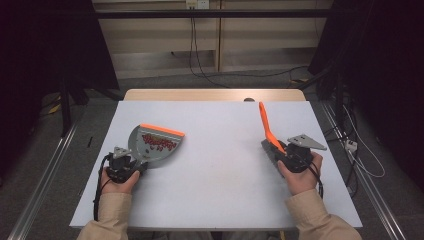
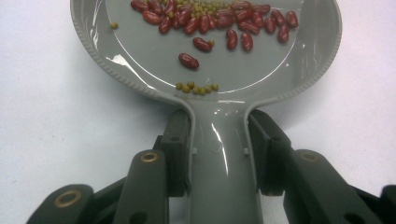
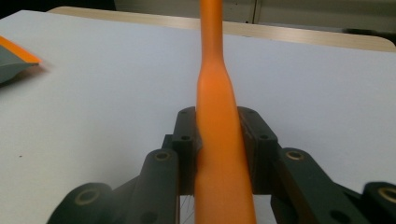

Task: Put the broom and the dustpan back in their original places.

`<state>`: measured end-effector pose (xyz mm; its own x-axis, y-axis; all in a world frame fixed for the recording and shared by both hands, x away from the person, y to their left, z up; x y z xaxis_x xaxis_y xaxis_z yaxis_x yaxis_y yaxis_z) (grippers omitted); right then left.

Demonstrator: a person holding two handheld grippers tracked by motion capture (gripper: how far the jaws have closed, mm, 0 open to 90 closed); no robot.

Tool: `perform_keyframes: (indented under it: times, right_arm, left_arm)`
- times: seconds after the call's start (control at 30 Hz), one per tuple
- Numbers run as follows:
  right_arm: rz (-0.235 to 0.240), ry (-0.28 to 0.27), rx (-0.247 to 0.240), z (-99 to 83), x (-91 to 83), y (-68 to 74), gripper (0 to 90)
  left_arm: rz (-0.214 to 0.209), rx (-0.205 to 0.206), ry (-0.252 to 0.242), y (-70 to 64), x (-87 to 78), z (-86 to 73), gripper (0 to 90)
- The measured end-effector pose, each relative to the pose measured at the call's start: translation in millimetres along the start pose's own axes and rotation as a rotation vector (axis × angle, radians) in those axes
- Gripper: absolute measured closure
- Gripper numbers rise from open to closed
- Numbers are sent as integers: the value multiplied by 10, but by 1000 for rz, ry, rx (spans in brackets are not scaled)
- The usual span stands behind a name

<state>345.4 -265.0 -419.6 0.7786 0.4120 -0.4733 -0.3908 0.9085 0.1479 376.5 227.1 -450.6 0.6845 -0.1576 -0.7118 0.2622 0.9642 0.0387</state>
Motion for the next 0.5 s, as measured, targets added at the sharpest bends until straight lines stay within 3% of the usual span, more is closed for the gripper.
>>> perform_keyframes:
  times: [0.5]
  right_arm:
    - [-59,5,11,-93,-65,-202,710]
  left_arm:
    - [10,-8,-8,-25,2,-11,628]
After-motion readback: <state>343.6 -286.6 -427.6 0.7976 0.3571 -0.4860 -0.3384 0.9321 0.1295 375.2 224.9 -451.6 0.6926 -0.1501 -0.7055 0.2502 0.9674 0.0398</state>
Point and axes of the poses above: each handheld gripper's, and its own axes: x roughly forward along the jaws, z roughly out of its top, y roughly to its left, the point moved 1 cm from there along x, roughly forward along the jaws, and after that the axes turned 11 degrees about z, right-handed, at the moved point
